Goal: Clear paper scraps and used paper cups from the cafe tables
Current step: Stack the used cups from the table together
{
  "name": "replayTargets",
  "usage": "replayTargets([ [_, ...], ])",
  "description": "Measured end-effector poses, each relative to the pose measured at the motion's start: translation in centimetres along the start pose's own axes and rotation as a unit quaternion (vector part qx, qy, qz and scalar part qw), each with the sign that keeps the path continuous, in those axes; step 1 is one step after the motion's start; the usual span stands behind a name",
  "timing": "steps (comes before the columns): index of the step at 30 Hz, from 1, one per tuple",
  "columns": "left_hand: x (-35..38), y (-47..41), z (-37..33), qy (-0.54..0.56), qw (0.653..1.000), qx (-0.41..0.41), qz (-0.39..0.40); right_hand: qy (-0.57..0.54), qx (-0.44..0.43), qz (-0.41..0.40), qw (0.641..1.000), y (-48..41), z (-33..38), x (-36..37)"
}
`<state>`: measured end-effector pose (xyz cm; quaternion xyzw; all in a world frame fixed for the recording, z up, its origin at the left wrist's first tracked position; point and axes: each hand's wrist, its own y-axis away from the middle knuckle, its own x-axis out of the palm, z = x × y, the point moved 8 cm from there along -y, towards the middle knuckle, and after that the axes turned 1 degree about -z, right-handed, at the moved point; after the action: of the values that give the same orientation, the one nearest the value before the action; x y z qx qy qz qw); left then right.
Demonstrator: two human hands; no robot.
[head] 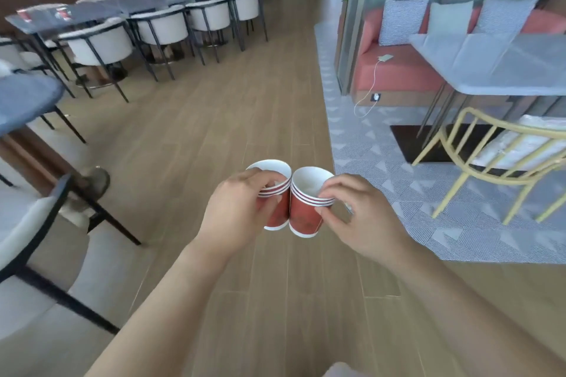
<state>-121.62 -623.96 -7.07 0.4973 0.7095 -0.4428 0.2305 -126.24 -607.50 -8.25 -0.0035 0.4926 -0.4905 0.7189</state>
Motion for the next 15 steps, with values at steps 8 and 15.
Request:
replayTargets([
  [8,10.0,-11.8,-2.7,0.047,0.994,0.055,0.08,0.052,0.102,-0.049,0.992,-3.1,-10.6,-4.4],
  [15,18.2,-23.2,-5.5,0.072,0.983,0.118,0.122,0.097,0.123,-0.099,0.983,-8.3,-20.6,-8.6],
])
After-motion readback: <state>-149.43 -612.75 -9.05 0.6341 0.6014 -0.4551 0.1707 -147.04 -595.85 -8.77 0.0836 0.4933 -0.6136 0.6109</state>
